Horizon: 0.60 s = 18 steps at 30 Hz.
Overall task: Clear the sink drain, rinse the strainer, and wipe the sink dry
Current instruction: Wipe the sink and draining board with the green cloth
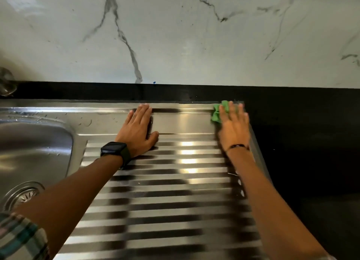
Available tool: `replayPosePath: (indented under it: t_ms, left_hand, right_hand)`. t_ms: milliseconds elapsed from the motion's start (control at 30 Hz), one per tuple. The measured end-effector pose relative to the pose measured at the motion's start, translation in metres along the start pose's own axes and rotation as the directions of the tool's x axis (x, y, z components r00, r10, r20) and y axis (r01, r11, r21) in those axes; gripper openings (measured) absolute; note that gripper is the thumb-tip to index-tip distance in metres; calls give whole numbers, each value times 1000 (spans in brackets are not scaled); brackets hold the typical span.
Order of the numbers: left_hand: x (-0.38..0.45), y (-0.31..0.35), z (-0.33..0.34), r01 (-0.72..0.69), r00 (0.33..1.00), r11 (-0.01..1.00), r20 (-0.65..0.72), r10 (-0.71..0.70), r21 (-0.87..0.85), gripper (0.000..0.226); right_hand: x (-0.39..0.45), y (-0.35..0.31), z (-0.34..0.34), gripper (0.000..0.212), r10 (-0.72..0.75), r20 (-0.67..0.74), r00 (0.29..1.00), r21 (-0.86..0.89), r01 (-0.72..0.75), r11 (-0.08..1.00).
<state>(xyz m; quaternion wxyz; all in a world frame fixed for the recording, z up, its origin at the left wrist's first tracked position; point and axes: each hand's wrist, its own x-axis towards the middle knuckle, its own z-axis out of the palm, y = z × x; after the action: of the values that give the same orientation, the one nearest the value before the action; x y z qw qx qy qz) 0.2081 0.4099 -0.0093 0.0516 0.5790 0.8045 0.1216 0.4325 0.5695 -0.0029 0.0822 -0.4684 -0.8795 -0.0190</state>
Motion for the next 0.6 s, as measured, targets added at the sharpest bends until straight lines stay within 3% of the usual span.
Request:
replayPosePath:
  t_ms: [167,300,400,500,600]
  left_hand:
    - [2,3,1,2,1000,1000,-9,-2,-6,77]
    - [2,4,3,0,1000,1000,-12,0,-18,77]
    - [3,7,1,-4,1000,1000,-22,3,-12,78]
    - [0,6,-3,47,993,998,-101,-52,-44,81]
    - [-1,5,-5,101,986,991,-125,-111,-84,81]
  right_hand:
    - [18,-29,5,61,219,-19,975,210,-211,955]
    - [38,-61,0,48,232,-32,972,247,-217,944]
    - [49,-115,-7,42,-14,-16,1000,290,18,957]
    - [43,-183,-5,41,-324,-12,946,415,299,859]
    - [44,-170,-4,47,-446,-28,894,346,427,835]
